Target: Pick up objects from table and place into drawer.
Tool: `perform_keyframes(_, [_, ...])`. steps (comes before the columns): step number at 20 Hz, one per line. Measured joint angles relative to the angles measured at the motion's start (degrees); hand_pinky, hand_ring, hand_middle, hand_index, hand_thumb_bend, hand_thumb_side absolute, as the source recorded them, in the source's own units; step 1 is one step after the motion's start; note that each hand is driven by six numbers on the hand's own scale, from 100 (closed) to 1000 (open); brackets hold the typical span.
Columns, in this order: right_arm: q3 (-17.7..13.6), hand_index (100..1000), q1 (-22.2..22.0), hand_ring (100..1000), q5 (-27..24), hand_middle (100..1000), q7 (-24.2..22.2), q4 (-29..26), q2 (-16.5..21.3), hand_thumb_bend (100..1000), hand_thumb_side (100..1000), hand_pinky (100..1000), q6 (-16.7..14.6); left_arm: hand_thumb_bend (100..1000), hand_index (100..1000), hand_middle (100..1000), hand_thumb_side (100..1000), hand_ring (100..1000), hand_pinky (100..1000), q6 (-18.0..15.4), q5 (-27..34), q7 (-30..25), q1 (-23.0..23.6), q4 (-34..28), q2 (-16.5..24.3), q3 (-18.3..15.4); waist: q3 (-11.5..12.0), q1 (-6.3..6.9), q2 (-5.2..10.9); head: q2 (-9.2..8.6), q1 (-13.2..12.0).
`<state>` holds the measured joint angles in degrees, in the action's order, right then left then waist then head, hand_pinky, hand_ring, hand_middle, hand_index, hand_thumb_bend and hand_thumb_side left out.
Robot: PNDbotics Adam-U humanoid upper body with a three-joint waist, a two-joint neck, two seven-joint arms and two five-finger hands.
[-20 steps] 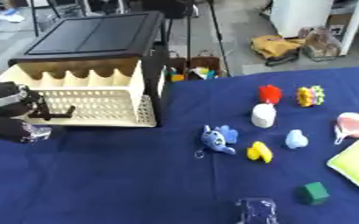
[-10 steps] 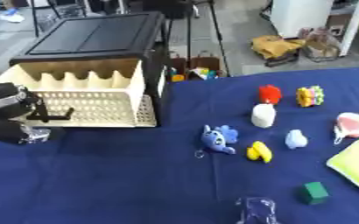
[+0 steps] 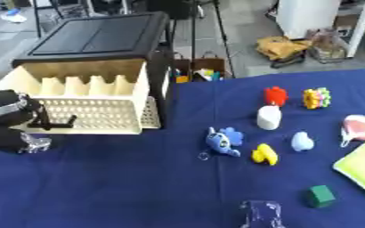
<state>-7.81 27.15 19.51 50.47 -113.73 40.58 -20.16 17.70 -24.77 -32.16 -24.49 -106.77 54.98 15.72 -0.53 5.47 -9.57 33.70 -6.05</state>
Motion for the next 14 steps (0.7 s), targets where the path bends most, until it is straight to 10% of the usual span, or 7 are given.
perform_keyframes(14, [0.0, 689, 0.0, 708, 0.0, 668, 0.1, 0.0, 0.0, 100, 953, 589, 0.1, 472, 554, 100, 720, 100, 100, 0.0, -0.8, 0.3, 2.0, -5.0, 0.0, 0.0, 0.6, 0.0, 0.34, 0.0, 0.2])
